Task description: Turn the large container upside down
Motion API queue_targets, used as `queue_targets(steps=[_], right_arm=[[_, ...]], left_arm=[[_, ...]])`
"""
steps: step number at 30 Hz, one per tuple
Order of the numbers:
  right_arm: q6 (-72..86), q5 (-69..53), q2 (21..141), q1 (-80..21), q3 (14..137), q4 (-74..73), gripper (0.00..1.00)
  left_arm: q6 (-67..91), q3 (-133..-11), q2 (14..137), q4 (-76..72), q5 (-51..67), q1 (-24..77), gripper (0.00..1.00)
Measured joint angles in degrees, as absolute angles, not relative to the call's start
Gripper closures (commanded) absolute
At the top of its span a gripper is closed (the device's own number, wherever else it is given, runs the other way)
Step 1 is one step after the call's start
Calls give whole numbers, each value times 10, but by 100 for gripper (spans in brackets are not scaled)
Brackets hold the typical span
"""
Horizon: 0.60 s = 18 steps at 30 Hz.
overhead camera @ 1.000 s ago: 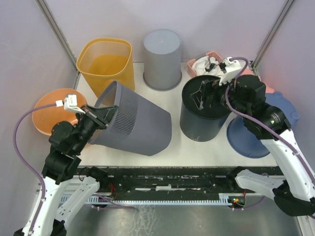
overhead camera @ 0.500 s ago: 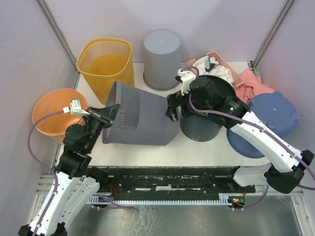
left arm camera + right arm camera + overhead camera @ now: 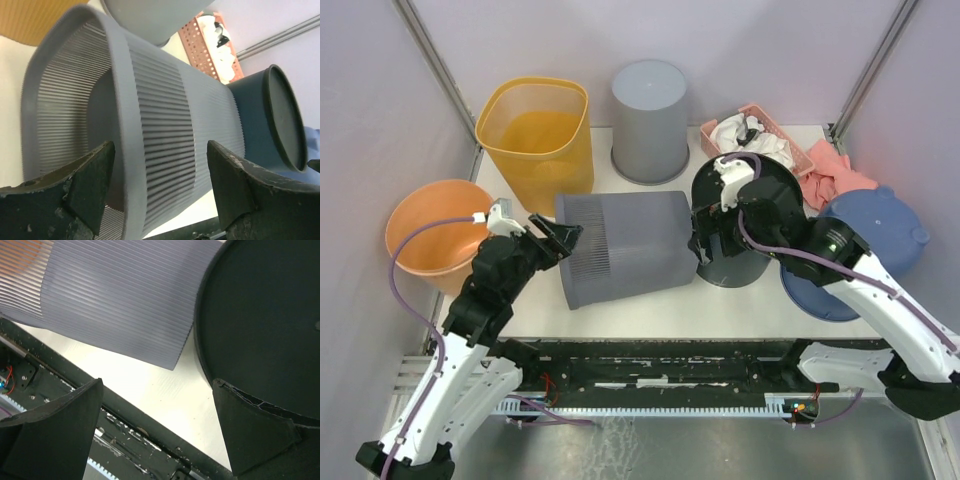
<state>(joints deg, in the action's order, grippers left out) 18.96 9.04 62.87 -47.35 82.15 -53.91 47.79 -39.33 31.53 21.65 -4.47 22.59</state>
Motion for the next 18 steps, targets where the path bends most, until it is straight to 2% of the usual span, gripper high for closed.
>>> queue_targets(steps=[9, 18], right_arm=[[192, 70, 708, -474, 825, -526, 1], [215, 194, 792, -471, 857, -525, 1]], left_arm=[[405, -493, 344, 317, -81, 226, 18], [380, -514, 343, 364, -91, 226, 18]])
